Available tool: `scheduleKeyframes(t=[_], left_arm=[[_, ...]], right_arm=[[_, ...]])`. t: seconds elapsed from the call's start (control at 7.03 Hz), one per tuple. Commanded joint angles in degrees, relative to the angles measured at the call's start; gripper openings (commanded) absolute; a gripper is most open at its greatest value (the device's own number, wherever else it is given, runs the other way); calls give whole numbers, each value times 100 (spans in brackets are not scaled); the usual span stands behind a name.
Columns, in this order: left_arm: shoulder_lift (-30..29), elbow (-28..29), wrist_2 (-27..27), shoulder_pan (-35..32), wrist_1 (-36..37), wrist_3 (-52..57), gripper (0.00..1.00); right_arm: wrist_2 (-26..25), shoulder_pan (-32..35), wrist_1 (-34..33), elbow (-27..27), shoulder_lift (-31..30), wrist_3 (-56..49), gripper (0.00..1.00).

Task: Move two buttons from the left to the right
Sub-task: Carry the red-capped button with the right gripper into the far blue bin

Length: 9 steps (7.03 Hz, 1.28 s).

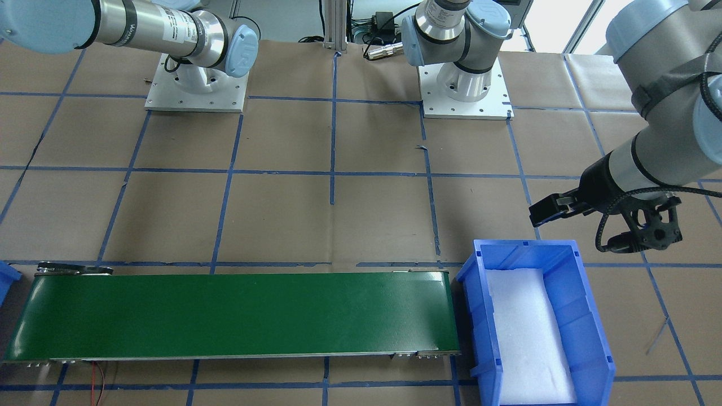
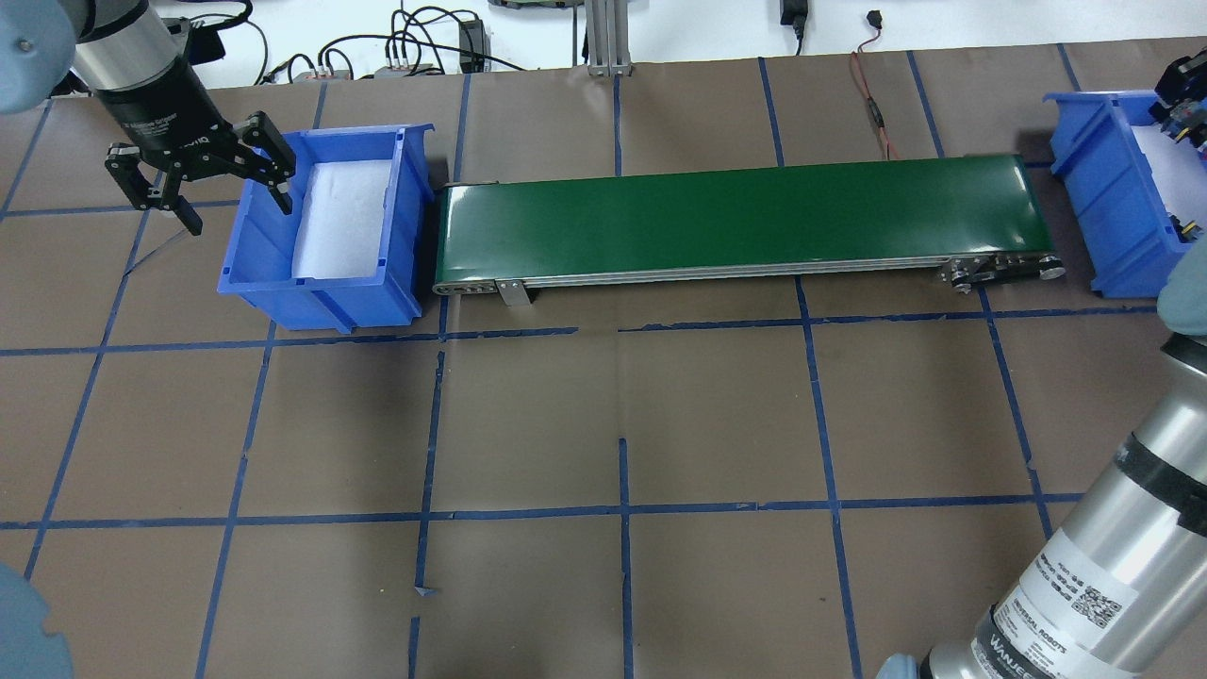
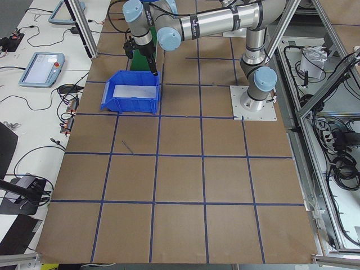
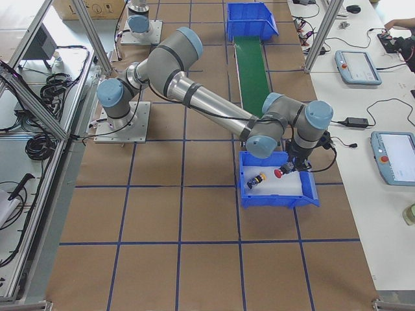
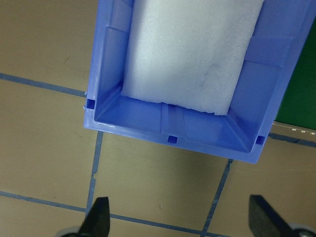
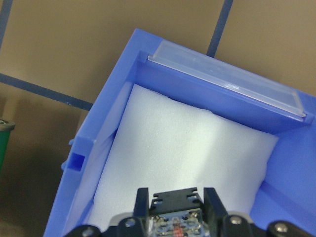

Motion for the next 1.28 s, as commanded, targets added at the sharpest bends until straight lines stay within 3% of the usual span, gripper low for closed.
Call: scheduleKeyframes(t=[0.0, 0.71, 1.14], left_arm=[[1, -12, -3, -9, -9, -5, 100], [2, 31, -170, -27, 52, -287, 100], [-60, 6, -91, -18, 606, -286, 100]], right_arm=[[9, -11, -148, 6, 192, -3, 9], [97, -178, -324, 6, 421, -91, 9], [203, -178, -342, 6, 448, -91, 9]])
